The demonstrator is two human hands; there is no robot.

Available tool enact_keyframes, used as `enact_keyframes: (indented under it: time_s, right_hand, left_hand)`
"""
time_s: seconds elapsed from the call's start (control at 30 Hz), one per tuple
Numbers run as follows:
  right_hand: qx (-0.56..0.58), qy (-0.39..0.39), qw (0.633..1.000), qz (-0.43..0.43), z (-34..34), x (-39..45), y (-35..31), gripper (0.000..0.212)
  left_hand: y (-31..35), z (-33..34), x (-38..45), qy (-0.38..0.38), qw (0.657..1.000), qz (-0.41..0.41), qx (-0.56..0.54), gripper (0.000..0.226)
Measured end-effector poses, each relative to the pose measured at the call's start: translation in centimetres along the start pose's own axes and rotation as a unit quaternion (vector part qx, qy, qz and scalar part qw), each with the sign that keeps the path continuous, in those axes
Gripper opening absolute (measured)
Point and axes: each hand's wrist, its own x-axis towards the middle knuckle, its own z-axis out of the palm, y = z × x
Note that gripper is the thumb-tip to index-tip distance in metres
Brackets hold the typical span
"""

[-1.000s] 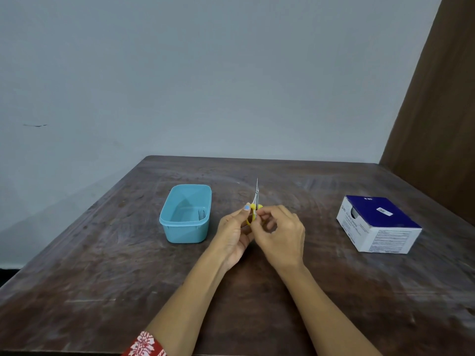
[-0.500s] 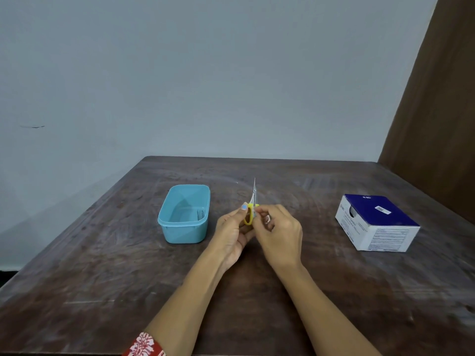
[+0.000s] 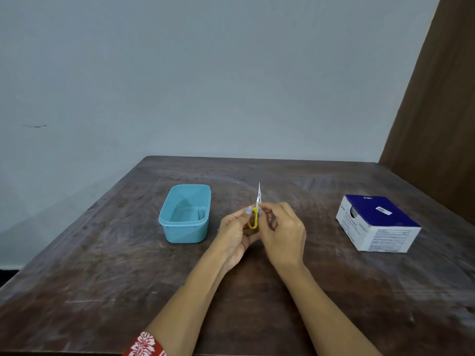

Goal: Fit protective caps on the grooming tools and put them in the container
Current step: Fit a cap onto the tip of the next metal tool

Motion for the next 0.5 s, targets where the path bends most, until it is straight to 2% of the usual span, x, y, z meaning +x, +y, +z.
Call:
enact_keyframes:
  time_s: [0.17, 0.37, 0.5]
  right_hand:
    - [0.005, -0.044, 0.999, 0.03, 0.37, -0.23, -0.1, 0.011]
    - [-0.001, -0.003, 1.0, 0.003, 0.33, -0.08, 0.22, 0.012]
    - [0.003, -0.035, 0.999, 0.016, 0.48, -0.24, 0.25, 0.01]
  left_hand:
    - [0.07, -0.19, 0.26, 0.047, 0.999, 0.006, -0.012, 0.028]
    - [-0.13, -0.16, 0.24, 0.022, 1.0, -0.001, 0.002, 0.026]
    - [0.02, -0.27, 0.18, 0.036, 0.999, 0.003, -0.002, 0.03]
